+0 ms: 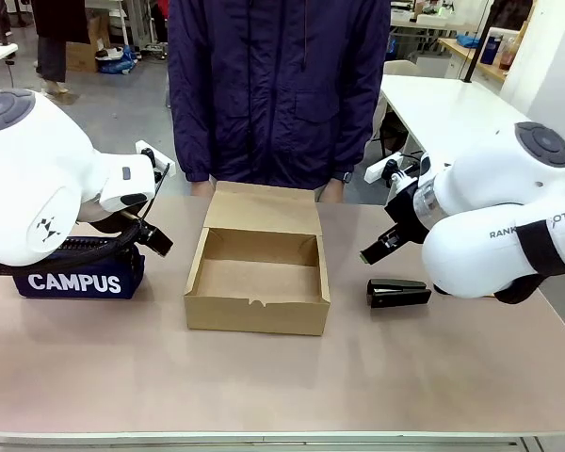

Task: Pack the item into the box.
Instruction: Pick up the item indicated by the person and place it inside the Mailer Box.

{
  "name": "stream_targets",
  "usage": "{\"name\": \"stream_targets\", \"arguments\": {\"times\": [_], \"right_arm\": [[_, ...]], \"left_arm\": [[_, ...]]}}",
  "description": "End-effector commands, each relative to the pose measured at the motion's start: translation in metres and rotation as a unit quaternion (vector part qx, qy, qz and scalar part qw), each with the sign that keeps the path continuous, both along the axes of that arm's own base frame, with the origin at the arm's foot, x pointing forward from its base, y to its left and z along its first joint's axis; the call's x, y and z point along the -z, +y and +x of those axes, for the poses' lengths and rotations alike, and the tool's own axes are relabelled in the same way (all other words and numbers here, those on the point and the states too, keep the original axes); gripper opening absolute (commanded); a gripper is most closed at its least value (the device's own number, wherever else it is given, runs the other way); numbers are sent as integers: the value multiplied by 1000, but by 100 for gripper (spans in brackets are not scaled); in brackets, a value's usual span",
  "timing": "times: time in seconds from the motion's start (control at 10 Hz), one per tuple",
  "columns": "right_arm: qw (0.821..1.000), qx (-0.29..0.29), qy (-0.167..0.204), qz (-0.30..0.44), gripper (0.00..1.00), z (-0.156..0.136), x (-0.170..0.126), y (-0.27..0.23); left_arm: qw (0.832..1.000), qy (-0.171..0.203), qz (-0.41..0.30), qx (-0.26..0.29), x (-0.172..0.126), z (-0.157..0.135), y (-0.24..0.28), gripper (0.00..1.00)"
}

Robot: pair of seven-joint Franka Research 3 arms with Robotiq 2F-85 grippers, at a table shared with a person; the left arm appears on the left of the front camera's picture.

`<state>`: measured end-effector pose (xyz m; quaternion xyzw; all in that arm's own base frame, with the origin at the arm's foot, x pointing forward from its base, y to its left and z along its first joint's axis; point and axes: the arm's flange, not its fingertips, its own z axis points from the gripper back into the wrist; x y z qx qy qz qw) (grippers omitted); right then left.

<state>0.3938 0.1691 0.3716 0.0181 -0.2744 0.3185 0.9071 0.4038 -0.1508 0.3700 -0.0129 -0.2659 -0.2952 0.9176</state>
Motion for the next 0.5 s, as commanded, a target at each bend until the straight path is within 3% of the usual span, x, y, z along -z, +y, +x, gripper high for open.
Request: {"name": "stream_targets", "arguments": {"times": [0.0, 0.3, 0.4], "right_arm": [[997, -46, 33, 51, 100, -16, -17, -17], [990, -18, 69, 123, 100, -62, -77, -90], [984, -11, 87, 157, 100, -77, -89, -121]], "left_arm": [[999, 11, -26, 24, -12, -9, 6, 100], [995, 50, -65, 59, -88, -56, 47, 100], [993, 28, -106, 46, -113, -73, 66, 100]]}}
